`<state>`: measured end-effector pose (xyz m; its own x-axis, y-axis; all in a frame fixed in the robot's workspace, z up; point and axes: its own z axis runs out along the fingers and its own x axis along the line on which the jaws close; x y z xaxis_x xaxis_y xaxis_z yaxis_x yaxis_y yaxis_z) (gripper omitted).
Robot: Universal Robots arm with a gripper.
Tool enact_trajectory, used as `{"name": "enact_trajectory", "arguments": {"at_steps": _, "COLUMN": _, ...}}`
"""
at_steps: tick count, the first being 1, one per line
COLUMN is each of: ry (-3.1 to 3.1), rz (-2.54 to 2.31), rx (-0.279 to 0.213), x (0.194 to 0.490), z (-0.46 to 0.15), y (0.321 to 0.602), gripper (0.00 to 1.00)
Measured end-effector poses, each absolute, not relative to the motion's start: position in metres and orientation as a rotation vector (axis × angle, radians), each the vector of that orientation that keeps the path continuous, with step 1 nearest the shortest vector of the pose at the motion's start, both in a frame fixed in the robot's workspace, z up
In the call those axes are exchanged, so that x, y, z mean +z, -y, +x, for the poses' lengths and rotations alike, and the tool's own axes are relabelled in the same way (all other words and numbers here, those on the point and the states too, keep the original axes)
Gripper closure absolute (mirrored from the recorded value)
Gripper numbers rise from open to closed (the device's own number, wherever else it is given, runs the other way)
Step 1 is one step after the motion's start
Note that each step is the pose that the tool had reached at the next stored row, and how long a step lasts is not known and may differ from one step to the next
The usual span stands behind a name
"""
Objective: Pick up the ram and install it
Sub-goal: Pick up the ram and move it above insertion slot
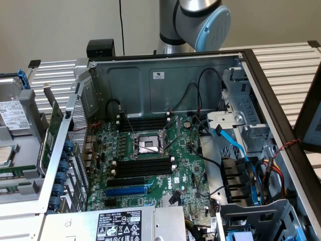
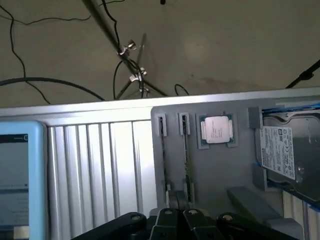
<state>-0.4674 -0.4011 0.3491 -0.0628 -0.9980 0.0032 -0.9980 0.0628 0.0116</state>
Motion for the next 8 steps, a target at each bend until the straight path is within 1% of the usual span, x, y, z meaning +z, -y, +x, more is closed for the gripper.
{"name": "enact_trajectory", "arguments": {"at_steps": 3, "ry": 2.248, "rz": 2.194, "rx": -0.024, "x": 0.3486, "z": -0.4673, "y": 0.401, "gripper": 0.89}}
{"name": "enact_trajectory", "arguments": {"at_steps": 8, "ry": 2.248, "rz": 2.199, "rx": -0.021, "x": 0.347, "z": -0.4681, "y": 0.4013, "gripper": 0.89}}
